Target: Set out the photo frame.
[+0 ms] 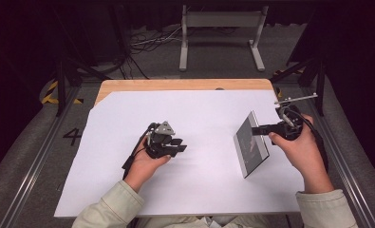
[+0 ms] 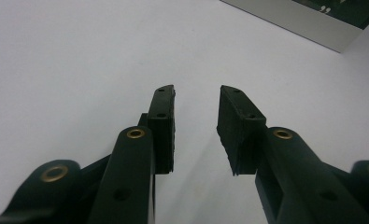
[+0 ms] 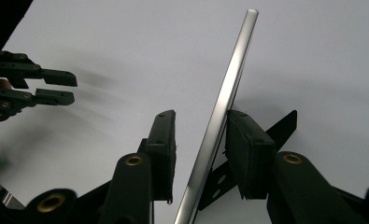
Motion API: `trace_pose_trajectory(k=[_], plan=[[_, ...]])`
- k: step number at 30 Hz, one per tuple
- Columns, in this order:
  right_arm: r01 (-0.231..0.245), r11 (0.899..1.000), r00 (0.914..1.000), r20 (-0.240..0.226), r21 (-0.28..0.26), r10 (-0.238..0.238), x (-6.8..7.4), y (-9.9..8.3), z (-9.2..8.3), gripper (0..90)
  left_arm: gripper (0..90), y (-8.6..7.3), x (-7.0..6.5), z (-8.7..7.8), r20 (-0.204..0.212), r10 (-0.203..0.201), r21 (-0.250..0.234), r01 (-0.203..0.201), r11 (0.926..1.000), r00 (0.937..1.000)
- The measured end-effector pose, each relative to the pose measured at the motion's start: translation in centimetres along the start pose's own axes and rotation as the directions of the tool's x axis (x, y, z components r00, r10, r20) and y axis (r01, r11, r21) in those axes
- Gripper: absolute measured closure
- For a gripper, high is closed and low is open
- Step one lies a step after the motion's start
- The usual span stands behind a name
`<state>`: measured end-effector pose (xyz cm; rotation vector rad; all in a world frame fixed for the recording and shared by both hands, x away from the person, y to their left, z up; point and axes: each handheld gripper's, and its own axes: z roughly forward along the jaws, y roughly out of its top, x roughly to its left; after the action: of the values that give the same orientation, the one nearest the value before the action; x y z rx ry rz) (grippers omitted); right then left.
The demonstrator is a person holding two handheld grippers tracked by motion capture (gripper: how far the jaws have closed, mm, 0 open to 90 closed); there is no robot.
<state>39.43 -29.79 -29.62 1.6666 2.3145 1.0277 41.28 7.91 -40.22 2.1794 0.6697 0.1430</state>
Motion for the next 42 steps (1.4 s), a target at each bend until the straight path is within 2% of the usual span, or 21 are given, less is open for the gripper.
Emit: trace_pose_trajectory(k=[4,15,22,27,38,42], plan=[[-0.008,1.0,0.9995,0.029,0.021,0.008,0.0,0.0,0.6,63.3,67.1,0.0,0.1,-0.1,0.0,-0.003,-0.002,0.003,1.0,1.0],[-0.002,0.999,0.999,0.044,0.049,0.0,0.2,-0.1,1.4,68.0,67.0,0.0,0.1,0.0,0.001,0.001,0.003,-0.001,1.0,1.0],[-0.002,0.998,0.9952,0.098,0.055,-0.004,0.8,0.0,1.3,74.8,67.0,0.0,0.1,0.1,0.001,0.004,0.006,-0.004,1.0,1.0],[0.005,0.999,0.9874,0.158,0.045,-0.012,1.0,0.0,1.0,83.7,67.0,-0.1,0.0,0.3,0.003,0.008,0.012,-0.008,0.9999,1.0],[0.024,0.998,0.9903,0.136,0.055,-0.031,1.0,0.1,0.9,83.9,67.3,-0.1,0.1,0.1,0.0,0.004,0.011,-0.004,0.9999,1.0],[0.051,0.997,0.9904,0.126,0.062,-0.058,1.3,0.3,0.8,83.9,67.3,-0.1,0.3,-0.1,-0.003,0.0,0.009,0.0,1.0,1.0]])
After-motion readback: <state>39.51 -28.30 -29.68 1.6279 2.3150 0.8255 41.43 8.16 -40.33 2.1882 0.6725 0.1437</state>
